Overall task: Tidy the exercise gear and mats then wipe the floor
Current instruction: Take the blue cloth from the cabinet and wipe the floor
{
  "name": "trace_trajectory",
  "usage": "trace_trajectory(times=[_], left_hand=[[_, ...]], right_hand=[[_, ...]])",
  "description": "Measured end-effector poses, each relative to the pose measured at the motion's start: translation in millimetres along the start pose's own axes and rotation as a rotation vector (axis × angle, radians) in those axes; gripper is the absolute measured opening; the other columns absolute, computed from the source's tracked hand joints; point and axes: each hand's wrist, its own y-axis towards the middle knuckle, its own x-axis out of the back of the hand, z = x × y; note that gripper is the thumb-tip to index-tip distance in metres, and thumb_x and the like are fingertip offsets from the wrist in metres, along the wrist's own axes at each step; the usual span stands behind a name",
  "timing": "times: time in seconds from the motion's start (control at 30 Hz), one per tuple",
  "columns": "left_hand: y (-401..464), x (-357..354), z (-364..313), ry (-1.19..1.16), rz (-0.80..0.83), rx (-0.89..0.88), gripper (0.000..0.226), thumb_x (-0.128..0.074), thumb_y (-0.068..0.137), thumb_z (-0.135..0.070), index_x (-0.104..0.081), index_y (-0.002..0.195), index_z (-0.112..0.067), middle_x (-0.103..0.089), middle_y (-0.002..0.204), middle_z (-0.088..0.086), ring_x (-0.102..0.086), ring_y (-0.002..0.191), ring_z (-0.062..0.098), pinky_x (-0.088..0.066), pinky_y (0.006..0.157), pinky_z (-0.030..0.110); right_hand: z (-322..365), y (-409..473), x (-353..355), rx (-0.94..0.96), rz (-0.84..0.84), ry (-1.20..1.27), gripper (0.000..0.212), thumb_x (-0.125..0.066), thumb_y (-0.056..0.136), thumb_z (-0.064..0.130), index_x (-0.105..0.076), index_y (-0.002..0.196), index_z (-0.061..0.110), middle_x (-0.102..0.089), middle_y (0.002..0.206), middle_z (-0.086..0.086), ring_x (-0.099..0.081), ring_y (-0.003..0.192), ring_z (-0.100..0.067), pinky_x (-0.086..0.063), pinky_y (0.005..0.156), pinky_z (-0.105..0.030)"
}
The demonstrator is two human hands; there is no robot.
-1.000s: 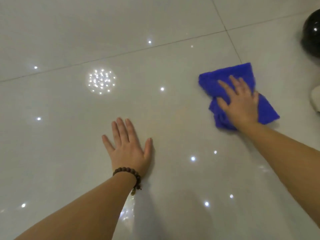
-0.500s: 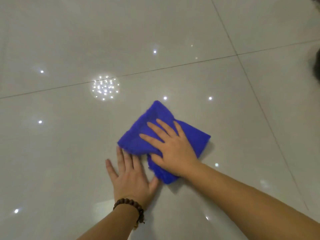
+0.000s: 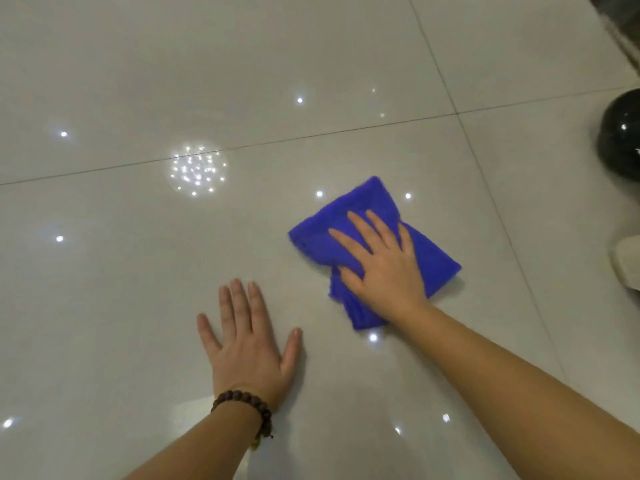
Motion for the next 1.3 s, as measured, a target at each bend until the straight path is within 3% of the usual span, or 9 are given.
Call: trace_trajectory(times=[0.1,0.2,0.33,0.43,0.57,0.67,0.9,1.1,1.3], left_hand=[[-1.1,1.1,-2.2,0.026,0.019,0.015,0.088,-0.024,0.087,-0.064,-0.007,0.153,-0.008,-0.004,0.160,0.013,0.003,0.149,0.026,0.001,0.116,0.058],[-0.9,1.2,-1.4,0.029,0.008,0.017,0.088,-0.022,0.088,-0.065,-0.004,0.153,-0.009,0.000,0.161,0.012,0.006,0.149,0.026,0.005,0.116,0.056],[-1.4,3.9,-2.4,0.028,0.025,0.028,0.088,-0.017,0.087,-0.066,0.000,0.153,-0.011,0.004,0.161,0.011,0.011,0.148,0.024,0.005,0.116,0.056],[-1.6,6.8,-3.6,0.019,0.041,0.034,0.089,-0.015,0.086,-0.066,0.002,0.153,-0.011,0.006,0.161,0.011,0.012,0.148,0.024,0.004,0.116,0.057],[-3.2,8.6,-4.9,0.050,0.051,0.026,0.089,-0.007,0.085,-0.067,0.013,0.152,-0.011,0.016,0.160,0.011,0.018,0.146,0.025,0.007,0.116,0.057],[-4.7,8.5,-4.3,0.039,0.035,0.018,0.088,-0.007,0.086,-0.066,0.009,0.152,-0.010,0.012,0.160,0.012,0.014,0.147,0.026,0.006,0.116,0.058],[-6.3,16.0,4.5,-0.128,0.070,-0.013,0.091,-0.007,0.080,-0.069,0.006,0.154,-0.016,0.015,0.160,0.007,0.016,0.147,0.021,0.010,0.116,0.054],[-115.5,-0.8,-17.2,-0.122,0.101,-0.054,0.081,-0.001,0.084,-0.069,0.016,0.149,-0.022,0.024,0.156,0.006,0.023,0.145,0.022,0.009,0.116,0.057],[-168.8,-35.7,-29.5,0.068,0.167,-0.123,0.081,-0.023,0.090,-0.065,-0.019,0.151,-0.013,-0.015,0.158,0.017,-0.008,0.147,0.033,-0.008,0.111,0.066]], right_hand=[[-114.0,-33.1,22.7,-0.517,-0.051,-0.036,0.067,-0.026,0.083,0.060,-0.037,0.143,0.035,-0.029,0.155,-0.001,-0.023,0.143,-0.023,-0.017,0.112,-0.056],[-116.4,-8.3,27.2,-0.901,-0.093,0.063,0.063,-0.033,0.089,0.057,-0.028,0.148,0.034,-0.017,0.159,0.000,-0.011,0.146,-0.022,-0.008,0.113,-0.059],[11.3,-18.4,-1.2,-0.303,-0.073,0.018,0.062,-0.043,0.084,0.055,-0.038,0.142,0.037,-0.031,0.154,-0.001,-0.025,0.143,-0.026,-0.015,0.111,-0.058],[-3.6,-69.1,-0.1,0.020,0.018,-0.021,0.061,-0.043,0.081,0.059,-0.044,0.139,0.039,-0.039,0.150,0.001,-0.032,0.140,-0.024,-0.020,0.112,-0.055],[-128.7,-133.1,23.0,-0.630,-0.003,-0.039,0.071,-0.025,0.080,0.066,-0.033,0.144,0.038,-0.028,0.155,-0.001,-0.021,0.143,-0.023,-0.018,0.111,-0.058],[-114.6,-145.7,29.1,-0.967,-0.027,0.022,0.075,-0.017,0.081,0.066,-0.025,0.149,0.035,-0.017,0.159,-0.001,-0.011,0.146,-0.023,-0.011,0.112,-0.060],[54.0,-187.4,-3.2,-0.002,0.043,-0.012,0.062,-0.043,0.081,0.060,-0.041,0.140,0.040,-0.035,0.152,0.002,-0.028,0.142,-0.023,-0.014,0.113,-0.055],[-113.8,-277.3,27.4,-0.888,0.011,0.033,0.074,-0.017,0.081,0.068,-0.028,0.147,0.036,-0.021,0.157,-0.002,-0.014,0.145,-0.022,-0.012,0.113,-0.057],[-64.0,-263.8,19.3,-0.939,0.060,0.041,0.077,-0.009,0.080,0.069,-0.020,0.149,0.037,-0.013,0.160,-0.001,-0.006,0.146,-0.025,-0.004,0.114,-0.058]])
